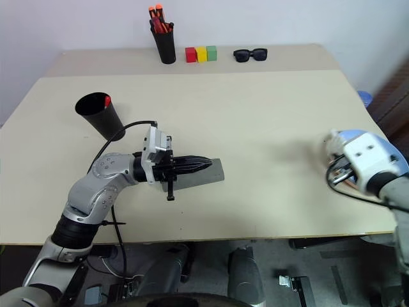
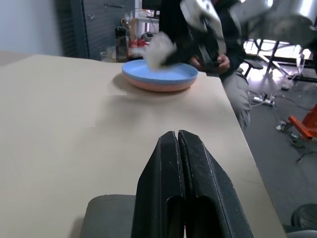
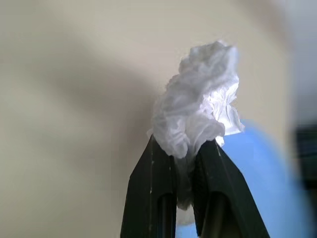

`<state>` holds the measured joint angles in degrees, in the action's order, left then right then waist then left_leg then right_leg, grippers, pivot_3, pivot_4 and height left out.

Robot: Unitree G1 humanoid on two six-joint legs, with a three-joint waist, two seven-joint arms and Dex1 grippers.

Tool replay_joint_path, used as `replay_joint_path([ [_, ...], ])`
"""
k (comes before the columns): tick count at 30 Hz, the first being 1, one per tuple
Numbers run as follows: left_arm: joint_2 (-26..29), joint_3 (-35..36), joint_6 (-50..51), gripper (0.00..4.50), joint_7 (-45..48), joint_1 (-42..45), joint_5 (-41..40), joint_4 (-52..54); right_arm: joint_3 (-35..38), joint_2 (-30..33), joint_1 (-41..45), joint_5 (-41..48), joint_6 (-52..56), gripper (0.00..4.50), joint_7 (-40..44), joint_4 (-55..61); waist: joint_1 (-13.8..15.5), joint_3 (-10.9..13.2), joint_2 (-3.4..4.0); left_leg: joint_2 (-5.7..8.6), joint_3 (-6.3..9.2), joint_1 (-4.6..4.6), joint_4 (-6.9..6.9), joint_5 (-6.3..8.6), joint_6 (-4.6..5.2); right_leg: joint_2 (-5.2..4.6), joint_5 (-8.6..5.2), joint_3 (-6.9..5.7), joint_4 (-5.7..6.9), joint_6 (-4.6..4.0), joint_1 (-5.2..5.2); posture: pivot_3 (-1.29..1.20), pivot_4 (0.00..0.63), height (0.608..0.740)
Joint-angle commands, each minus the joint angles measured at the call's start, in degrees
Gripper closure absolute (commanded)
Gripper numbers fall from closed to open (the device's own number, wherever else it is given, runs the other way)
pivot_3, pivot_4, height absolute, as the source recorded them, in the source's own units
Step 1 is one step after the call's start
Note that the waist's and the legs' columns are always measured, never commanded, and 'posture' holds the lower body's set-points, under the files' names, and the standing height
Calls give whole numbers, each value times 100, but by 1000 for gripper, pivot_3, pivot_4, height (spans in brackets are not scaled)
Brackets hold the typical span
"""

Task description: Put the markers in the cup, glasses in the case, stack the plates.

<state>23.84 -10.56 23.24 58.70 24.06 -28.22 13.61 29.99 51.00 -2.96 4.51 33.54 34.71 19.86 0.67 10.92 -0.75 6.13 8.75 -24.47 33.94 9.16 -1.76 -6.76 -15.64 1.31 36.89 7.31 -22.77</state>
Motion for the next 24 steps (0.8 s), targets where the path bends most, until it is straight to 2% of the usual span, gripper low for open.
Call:
replay_joint_path([
  [1,-38,-28,-73,4500,18,66,-9,81,154,163,99,-306,90,4484,-337,-554,20,1,-2,-1,-3,0,0,1,1,0,0,-2,-3,0,2,0,150,740],
  [2,-50,-28,-77,4500,2,62,3,84,113,198,109,-369,61,4484,-383,-743,25,1,-2,-1,-5,-1,0,1,1,-1,0,-3,-7,0,4,0,150,740],
  [5,-40,31,-82,4500,-65,23,22,123,6,155,229,-338,-83,3288,-408,-1106,6,1,-1,-2,-22,-2,0,4,8,-6,0,-3,-20,0,10,0,150,740],
  [11,87,218,-116,4500,-269,-133,79,185,-256,238,374,-438,-585,407,-428,-1557,-50,-1,6,-9,-38,2,0,9,16,-3,1,6,-22,2,9,0,150,740],
  [16,195,669,-144,4500,-781,-421,143,242,-478,92,789,-52,-1122,407,-121,-1482,-55,0,9,-9,-41,2,1,9,17,-3,1,8,-22,3,9,0,150,740],
  [20,364,1404,-223,4500,-1380,-1136,250,527,-899,-384,1150,826,-1139,407,487,-814,-135,0,8,-14,-39,1,-2,11,19,-2,1,8,-24,5,9,0,150,740],
  [24,519,1999,-305,4500,-1835,-1829,374,806,-1318,-683,1433,1311,-1026,407,878,-611,-132,1,9,-18,-34,0,-3,12,20,-2,1,12,-24,5,5,0,150,740],
])
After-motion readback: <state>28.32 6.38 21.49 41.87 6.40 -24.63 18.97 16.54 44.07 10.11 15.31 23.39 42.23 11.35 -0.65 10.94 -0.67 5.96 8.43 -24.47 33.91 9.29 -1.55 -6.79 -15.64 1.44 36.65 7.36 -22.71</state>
